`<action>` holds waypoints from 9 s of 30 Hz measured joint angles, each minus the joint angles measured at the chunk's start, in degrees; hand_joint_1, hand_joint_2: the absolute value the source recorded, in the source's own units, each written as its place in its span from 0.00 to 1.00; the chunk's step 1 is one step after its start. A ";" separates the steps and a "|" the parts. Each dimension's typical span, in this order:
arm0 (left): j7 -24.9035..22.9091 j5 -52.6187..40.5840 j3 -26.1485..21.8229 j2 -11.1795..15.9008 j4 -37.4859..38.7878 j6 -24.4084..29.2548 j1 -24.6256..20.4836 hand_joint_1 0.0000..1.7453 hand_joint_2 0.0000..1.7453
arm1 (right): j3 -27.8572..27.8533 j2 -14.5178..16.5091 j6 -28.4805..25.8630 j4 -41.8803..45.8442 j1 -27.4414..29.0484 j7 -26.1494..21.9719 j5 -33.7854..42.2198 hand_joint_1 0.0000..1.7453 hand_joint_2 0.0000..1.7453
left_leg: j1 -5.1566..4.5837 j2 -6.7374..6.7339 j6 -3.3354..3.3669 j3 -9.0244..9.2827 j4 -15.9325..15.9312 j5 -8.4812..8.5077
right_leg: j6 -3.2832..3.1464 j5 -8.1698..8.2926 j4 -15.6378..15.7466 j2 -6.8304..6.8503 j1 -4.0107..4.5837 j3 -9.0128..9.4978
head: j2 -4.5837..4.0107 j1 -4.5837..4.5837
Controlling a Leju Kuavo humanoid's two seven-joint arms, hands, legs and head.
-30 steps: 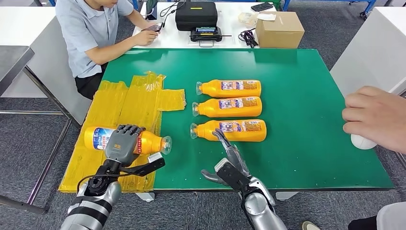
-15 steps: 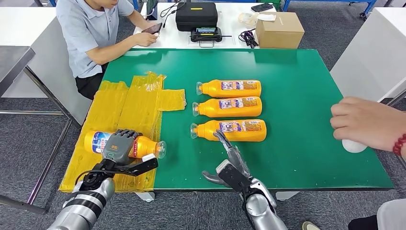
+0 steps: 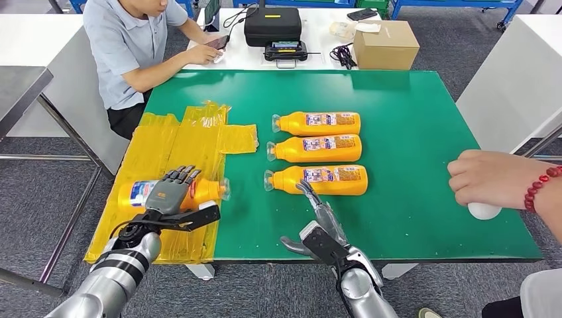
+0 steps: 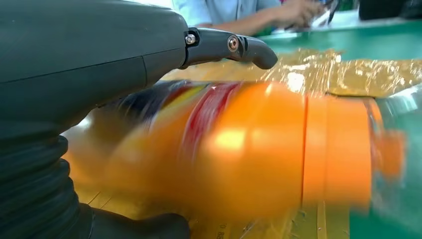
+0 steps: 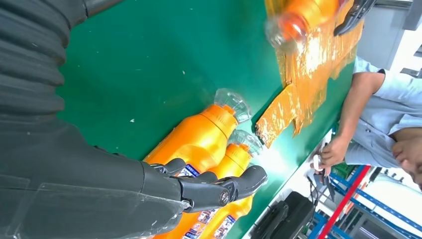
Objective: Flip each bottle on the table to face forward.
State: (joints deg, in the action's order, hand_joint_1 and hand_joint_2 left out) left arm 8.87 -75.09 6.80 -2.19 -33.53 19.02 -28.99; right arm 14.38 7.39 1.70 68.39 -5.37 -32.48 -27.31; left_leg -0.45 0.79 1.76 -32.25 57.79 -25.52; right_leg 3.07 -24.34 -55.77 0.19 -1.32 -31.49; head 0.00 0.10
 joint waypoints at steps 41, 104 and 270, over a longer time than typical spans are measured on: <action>3.58 4.63 3.06 -5.29 -10.30 -4.67 5.53 0.00 1.00 | -3.81 -0.17 -1.18 0.53 1.69 -1.25 -1.91 0.00 1.00 | -0.01 0.04 0.05 -0.40 0.04 0.15 | 0.12 0.20 0.01 0.05 0.00 -0.45 | 0.00 -0.01; 12.35 31.25 16.68 -14.30 -44.54 -1.70 17.60 0.00 1.00 | -5.28 -4.28 -40.56 14.53 3.49 9.66 -50.38 0.00 1.00 | -0.03 0.01 0.06 -0.86 0.05 0.15 | 0.13 0.21 0.02 0.04 -0.01 -0.89 | 0.00 -0.02; 15.92 99.06 16.52 -18.34 -19.66 -17.18 10.60 0.13 1.00 | 7.26 -0.79 2.99 -11.53 -13.98 1.13 -0.08 1.00 1.00 | -0.03 -0.23 0.12 -1.15 0.07 0.22 | 0.10 0.41 0.01 -0.10 0.00 -1.21 | 0.00 -0.02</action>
State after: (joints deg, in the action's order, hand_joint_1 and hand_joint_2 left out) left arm 24.79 23.97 23.32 -20.52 -53.19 1.84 -18.39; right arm 21.64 6.60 4.70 56.86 -19.34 -31.36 -27.39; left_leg -0.47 0.56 1.89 -33.40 57.86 -25.30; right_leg 3.17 -23.93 -55.76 0.10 -1.32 -32.70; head 0.00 0.08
